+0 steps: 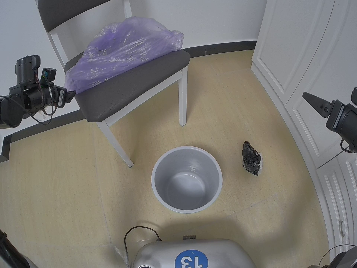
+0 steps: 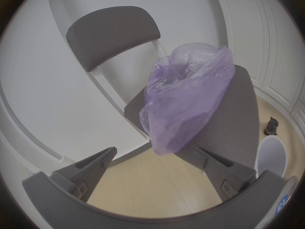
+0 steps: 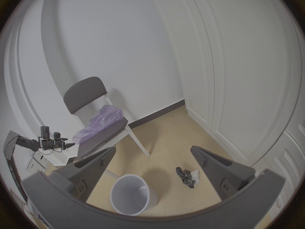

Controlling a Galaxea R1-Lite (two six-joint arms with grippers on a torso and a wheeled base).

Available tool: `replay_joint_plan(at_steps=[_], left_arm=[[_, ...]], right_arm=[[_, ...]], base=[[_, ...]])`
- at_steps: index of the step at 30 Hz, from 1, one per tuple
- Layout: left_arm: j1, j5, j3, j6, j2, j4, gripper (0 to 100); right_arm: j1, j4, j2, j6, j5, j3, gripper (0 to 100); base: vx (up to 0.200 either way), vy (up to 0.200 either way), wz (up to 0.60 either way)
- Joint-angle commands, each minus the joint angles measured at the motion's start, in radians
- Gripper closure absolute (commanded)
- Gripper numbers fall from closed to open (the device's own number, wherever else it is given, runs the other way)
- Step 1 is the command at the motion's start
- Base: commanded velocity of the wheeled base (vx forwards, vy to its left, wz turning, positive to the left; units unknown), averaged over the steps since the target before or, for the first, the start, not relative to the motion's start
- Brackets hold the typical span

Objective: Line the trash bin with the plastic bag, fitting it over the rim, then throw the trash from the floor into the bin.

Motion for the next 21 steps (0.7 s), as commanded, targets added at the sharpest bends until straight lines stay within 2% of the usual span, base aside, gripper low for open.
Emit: replay_joint_plan(at_steps=[1,6,19,20,21], left_arm=[[-0.002,0.018,-0.027,-0.004,0.046,-0.040,0],[-0.017,0.024,-0.030,-0.007,0.087,-0.117,0],[-0.017,0.033,-0.047,-0.004,0.141,-0.198,0],[-0.017,0.033,-0.050,-0.004,0.141,-0.198,100],[-0.016,0.035,-0.050,-0.002,0.142,-0.198,100]], right_arm=[[-0.001,-0.018,-0.001,-0.001,0.000,0.006,0],[-0.004,-0.024,-0.001,-0.001,0.005,0.005,0],[-0.004,-0.041,-0.001,0.026,0.006,0.002,0],[-0.004,-0.041,-0.001,0.026,0.006,0.000,0],[-0.004,-0.041,-0.001,0.026,0.006,-0.001,0]], base=[[0.000,0.000,0.00],[0.000,0.000,0.00],[0.000,0.000,0.00],[0.000,0.000,0.00],[0.000,0.000,0.00]])
